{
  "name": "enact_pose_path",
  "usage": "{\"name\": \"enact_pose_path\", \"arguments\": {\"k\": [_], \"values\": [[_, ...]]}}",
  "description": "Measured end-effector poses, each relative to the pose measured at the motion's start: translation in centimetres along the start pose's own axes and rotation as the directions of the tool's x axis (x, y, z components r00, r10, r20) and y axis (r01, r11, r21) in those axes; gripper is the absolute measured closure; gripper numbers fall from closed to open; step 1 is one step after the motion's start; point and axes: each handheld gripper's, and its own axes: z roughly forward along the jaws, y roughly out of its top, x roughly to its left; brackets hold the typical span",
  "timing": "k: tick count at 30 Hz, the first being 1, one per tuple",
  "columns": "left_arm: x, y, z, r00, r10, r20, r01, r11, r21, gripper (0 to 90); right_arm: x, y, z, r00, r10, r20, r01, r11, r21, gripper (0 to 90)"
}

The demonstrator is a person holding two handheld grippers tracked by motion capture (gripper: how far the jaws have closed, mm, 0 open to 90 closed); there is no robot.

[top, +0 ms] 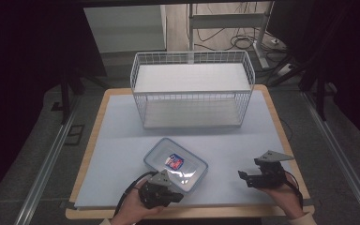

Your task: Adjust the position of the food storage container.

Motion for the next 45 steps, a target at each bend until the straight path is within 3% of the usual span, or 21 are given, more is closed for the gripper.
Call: {"name": "enact_pose_path", "arguments": {"k": [18,26,35,45], "values": [[0.3,1.7,2.0,1.0000,-0.006,-0.004,0.006,0.9999,0.009,90.0,-0.1,-0.1,0.1,1.0000,0.001,0.001,-0.001,1.000,0.003,17.0],[1.6,3.6,3.3,0.9979,-0.042,-0.049,0.042,0.9991,-0.005,90.0,-0.2,-0.1,0.2,1.0000,0.000,-0.002,0.000,1.000,0.006,17.0],[2.3,5.4,4.5,0.9961,-0.064,-0.060,0.063,0.9979,-0.018,90.0,-0.2,-0.1,0.2,1.0000,0.001,-0.004,-0.001,1.000,0.006,17.0],[2.8,7.2,6.0,0.9900,-0.083,-0.114,0.080,0.9964,-0.029,90.0,-0.3,-0.2,0.3,1.0000,0.002,-0.005,-0.002,1.000,0.009,17.0]]}}
